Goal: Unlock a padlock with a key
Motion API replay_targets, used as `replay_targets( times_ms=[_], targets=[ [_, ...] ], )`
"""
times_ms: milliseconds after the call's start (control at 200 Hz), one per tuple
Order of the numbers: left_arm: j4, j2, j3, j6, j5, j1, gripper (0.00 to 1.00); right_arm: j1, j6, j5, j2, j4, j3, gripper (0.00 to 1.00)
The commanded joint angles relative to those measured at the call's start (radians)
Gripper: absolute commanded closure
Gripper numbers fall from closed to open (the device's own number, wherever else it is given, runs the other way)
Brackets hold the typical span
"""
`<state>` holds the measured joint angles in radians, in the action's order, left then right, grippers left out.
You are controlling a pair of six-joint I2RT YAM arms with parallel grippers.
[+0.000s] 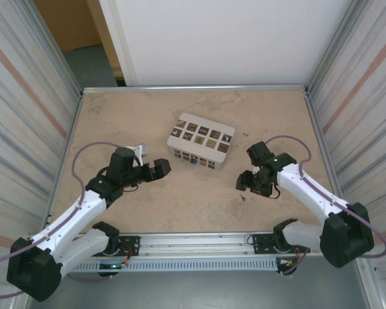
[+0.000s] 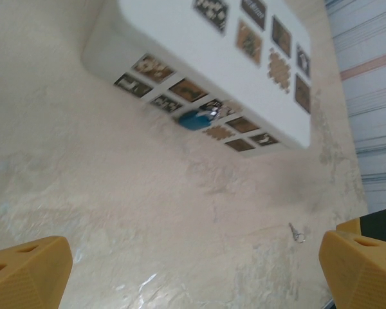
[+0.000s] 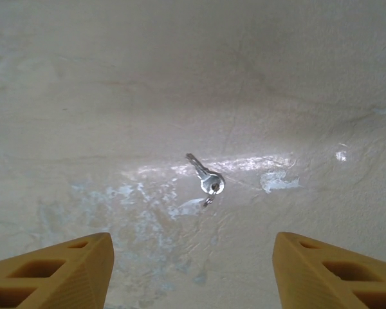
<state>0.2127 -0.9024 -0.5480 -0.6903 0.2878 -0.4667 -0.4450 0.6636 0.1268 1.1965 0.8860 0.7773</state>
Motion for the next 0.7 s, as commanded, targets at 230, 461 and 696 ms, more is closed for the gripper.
replay_targets(
  times_ms=[230, 461, 696],
  targets=[
    [-0.04, 0.045, 0.092, -0.047, -0.017, -0.006, 0.01, -0.038, 0.069, -0.031, 0.139, -0.017, -0.032, 0.53],
    [-0.05, 0.038, 0.091, -0.038, -0.022, -0.004, 0.01, -0.048, 0.086, -0.033, 0.199, -0.043, -0.042, 0.62],
    [-0.051, 0.019, 0.085, -0.023, -0.021, -0.004, 0.01, -0.056, 0.09, -0.015, 0.26, -0.087, -0.042, 0.68]
  ],
)
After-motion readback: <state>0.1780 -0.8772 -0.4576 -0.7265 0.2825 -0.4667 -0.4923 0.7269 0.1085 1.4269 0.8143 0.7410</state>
